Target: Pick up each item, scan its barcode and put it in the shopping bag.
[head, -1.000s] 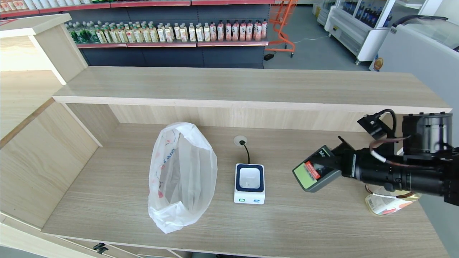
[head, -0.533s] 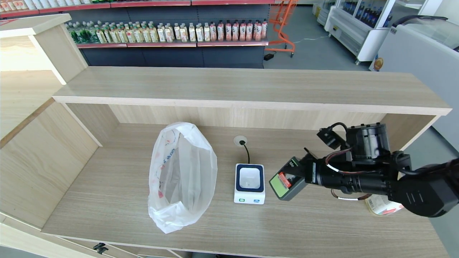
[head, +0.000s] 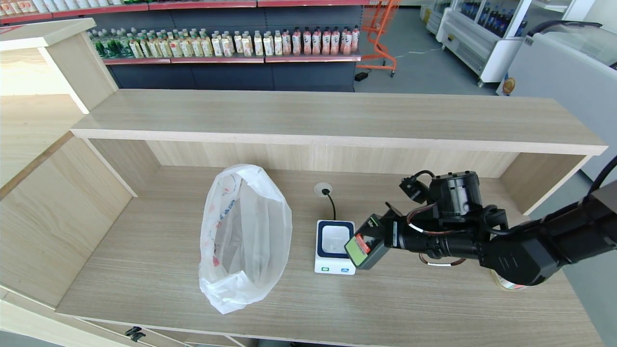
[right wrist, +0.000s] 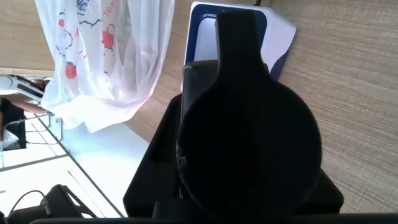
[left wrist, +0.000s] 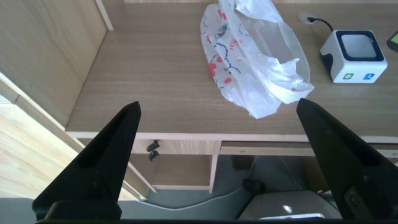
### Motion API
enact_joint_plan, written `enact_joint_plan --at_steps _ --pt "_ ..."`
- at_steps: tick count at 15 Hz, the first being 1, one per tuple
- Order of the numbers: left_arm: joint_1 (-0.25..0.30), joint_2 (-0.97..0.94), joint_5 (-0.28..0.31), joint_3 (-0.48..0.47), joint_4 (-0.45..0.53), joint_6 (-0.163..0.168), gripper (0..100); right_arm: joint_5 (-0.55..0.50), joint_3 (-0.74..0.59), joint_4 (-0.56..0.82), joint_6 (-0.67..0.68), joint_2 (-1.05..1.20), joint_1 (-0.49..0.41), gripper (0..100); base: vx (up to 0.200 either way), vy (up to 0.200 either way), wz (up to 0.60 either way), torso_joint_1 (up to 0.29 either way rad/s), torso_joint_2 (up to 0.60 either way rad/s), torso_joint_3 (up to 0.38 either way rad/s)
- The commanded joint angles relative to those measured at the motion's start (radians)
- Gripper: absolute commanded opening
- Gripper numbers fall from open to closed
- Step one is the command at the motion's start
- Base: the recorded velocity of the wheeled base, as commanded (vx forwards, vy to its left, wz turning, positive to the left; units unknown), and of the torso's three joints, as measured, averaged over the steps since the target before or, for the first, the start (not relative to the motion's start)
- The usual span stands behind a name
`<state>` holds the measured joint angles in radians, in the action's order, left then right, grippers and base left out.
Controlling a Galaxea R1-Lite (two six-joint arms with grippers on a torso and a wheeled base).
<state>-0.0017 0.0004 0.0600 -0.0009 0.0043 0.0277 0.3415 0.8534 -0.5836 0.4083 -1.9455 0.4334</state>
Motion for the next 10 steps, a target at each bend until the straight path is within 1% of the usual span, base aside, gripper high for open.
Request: enact_joint_plan --at_steps 1,7,10 --pt "0.0 0.0 0.0 -0.001 0.0 0.0 100 -0.018 0.049 -0.001 0.0 -0.061 0.022 0 0.0 0.0 0.0 0.0 0.0 0.0" --pt "0.0 0.0 0.0 -0.001 0.0 0.0 100 -0.039 0.164 -0.033 -0.005 -0.162 0.047 0 0.0 0.0 0.0 0.0 0.0 0.0" --pt "0.0 0.0 0.0 -0.001 0.0 0.0 100 -0.041 0.167 -0.038 -0.037 -0.202 0.057 0 0.0 0.0 0.0 0.0 0.0 0.0"
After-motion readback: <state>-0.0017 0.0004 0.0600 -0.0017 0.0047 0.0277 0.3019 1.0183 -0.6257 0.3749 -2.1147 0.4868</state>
